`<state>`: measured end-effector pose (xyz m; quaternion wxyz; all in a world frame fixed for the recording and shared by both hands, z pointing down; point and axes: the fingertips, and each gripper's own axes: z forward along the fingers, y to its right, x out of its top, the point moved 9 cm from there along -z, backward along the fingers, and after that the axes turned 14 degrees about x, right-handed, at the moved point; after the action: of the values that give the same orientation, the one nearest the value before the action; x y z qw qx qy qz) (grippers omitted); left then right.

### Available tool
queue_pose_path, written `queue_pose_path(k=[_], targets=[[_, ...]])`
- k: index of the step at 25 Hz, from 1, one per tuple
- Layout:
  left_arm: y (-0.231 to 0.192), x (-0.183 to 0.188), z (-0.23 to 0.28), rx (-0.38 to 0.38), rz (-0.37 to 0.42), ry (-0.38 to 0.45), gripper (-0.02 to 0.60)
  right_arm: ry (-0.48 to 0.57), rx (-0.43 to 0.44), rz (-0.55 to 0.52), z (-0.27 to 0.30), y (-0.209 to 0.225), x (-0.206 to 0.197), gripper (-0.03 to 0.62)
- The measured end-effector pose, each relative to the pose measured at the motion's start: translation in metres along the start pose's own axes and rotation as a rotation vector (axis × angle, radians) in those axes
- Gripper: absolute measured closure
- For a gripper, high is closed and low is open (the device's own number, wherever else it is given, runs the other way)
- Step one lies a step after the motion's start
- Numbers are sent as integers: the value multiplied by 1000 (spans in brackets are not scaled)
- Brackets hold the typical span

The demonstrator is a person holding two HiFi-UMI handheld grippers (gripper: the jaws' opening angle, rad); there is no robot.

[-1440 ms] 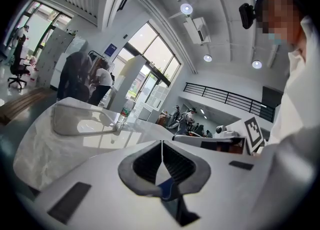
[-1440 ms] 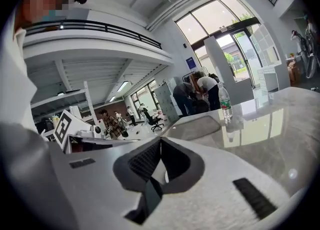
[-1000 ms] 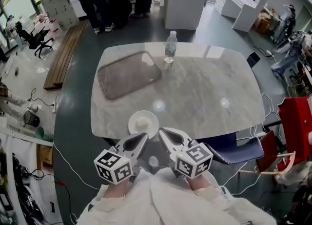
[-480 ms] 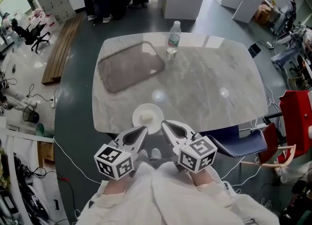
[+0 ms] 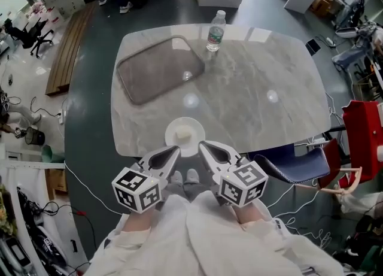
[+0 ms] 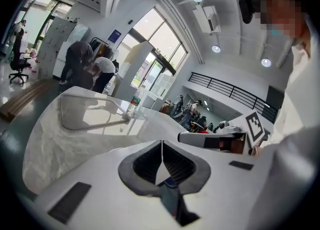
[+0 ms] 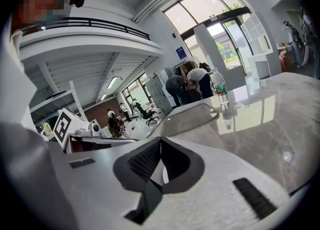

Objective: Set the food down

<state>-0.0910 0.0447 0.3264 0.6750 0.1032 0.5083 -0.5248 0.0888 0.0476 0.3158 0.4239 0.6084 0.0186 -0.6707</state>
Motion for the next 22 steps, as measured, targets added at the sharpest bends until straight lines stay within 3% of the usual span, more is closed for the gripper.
queue_pose_path(k=[15,22], targets=[[-25,0,26,-24,-79,-35,563,-55,-38,53,17,27,-11,592],[-41,-16,35,4,-120,-68,563,-73,-67,84,19,41,-23,592]])
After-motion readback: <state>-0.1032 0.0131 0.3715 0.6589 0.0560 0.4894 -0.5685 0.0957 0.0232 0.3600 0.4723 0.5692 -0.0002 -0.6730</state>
